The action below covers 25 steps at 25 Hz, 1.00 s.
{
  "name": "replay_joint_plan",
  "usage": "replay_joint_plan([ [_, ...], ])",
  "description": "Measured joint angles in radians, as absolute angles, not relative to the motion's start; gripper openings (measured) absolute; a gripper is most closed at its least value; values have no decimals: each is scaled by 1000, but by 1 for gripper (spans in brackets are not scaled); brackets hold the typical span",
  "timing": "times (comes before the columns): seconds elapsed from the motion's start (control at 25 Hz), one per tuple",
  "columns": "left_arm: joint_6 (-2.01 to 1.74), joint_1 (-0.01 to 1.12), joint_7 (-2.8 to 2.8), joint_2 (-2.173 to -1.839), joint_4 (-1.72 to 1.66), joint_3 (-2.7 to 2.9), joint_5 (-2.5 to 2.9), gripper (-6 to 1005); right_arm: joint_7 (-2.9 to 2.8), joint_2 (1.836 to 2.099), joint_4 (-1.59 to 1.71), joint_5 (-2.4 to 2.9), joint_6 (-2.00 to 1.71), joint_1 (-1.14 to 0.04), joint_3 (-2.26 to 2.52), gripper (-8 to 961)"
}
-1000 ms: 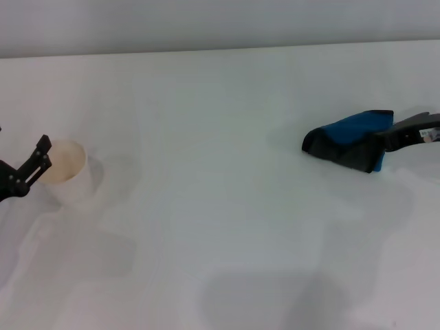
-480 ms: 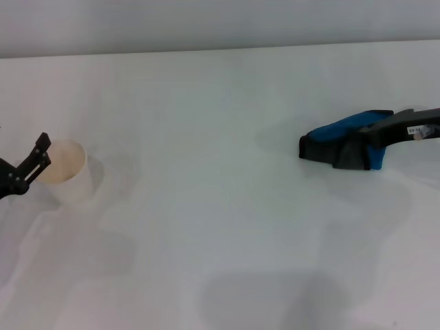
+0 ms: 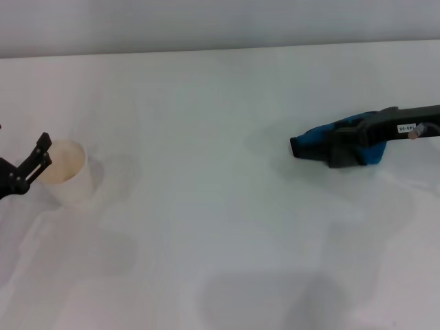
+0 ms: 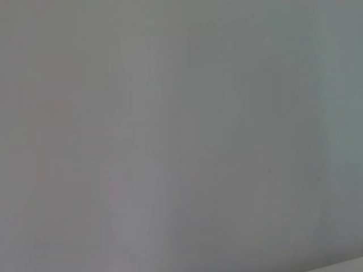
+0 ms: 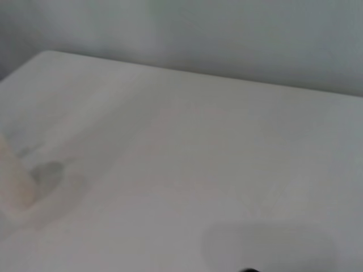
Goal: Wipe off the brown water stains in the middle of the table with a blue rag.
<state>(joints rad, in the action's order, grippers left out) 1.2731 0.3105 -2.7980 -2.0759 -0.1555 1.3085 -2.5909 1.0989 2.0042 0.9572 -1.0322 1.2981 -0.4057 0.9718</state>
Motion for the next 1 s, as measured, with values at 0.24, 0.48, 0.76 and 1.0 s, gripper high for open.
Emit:
replay_joint_plan([
  [0.24, 1273, 305, -2798, -2075, -154, 1308, -2591, 887, 1119, 2004, 965, -1074, 1338, -405, 944, 345],
  [0.48, 1273, 305, -2798, -2075, -153, 1309, -2591, 887, 1171, 2005, 969, -1127, 1432, -405, 837, 435],
  [0.76, 1273, 304, -2797, -2077, -158, 1308, -2590, 888, 1357, 2005, 951, -1330, 1580, -364, 680, 435],
  [1.0, 1273, 303, -2797, -2077, -156, 1309, -2590, 887, 1529, 2002, 885, -1471, 1617, -320, 586, 435],
])
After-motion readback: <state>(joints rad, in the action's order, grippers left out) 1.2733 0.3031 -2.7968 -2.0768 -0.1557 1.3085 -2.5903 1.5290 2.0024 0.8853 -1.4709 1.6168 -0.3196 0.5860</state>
